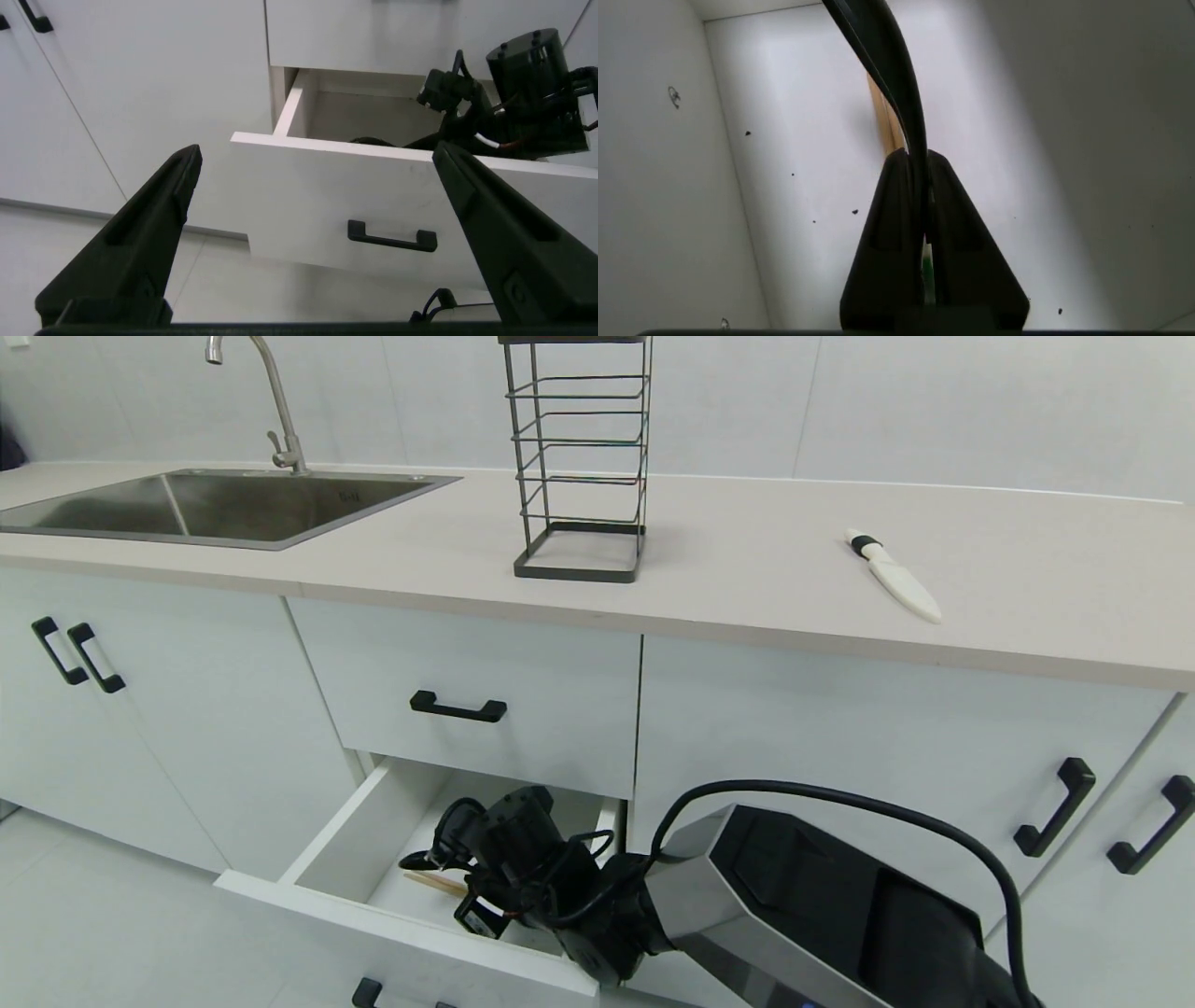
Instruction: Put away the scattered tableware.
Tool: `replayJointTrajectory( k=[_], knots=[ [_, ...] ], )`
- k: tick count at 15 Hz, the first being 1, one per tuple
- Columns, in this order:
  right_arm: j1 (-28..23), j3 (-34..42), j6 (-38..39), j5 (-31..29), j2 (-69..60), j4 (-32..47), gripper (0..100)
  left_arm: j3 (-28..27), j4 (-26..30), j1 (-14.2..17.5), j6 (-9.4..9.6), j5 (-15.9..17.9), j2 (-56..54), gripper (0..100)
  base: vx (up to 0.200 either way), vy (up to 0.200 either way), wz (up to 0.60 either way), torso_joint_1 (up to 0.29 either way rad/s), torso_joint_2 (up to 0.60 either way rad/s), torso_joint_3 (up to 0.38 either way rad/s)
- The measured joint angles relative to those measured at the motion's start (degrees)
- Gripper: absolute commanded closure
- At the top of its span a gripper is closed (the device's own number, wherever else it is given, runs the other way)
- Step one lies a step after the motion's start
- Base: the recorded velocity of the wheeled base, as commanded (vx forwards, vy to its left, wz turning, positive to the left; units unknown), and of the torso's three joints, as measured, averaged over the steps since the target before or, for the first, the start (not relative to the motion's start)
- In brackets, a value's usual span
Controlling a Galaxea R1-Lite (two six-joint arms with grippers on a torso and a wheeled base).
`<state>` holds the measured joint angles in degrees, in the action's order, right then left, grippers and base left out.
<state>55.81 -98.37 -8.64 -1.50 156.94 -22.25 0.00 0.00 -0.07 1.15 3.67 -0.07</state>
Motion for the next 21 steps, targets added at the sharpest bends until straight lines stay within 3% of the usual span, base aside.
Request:
replayJointTrajectory(
  k=[6,12,15,21],
  knots=[
    [0.30,0.16,0.71,-0.16,-1.10,0.27,0,0.00,0.00,-0.02,0.00,0.00,0.00,0,0.000,0.000,0.00,0.000,0.00,0.000],
    [0.83,3.79,0.93,-0.50,-13.62,3.73,0,0.00,0.00,-0.02,-0.02,0.02,0.00,0,0.000,0.000,0.00,0.000,0.00,0.000],
    [1.33,12.31,0.93,-0.52,-22.74,4.00,0,0.00,0.00,-0.02,0.00,0.02,0.00,0,0.000,0.000,0.00,0.000,0.00,0.000],
    [1.96,38.25,1.07,-0.52,-42.34,0.79,0,0.00,0.00,-0.02,0.00,0.02,0.00,0,0.000,0.000,0.00,0.000,0.00,0.000]
  ],
)
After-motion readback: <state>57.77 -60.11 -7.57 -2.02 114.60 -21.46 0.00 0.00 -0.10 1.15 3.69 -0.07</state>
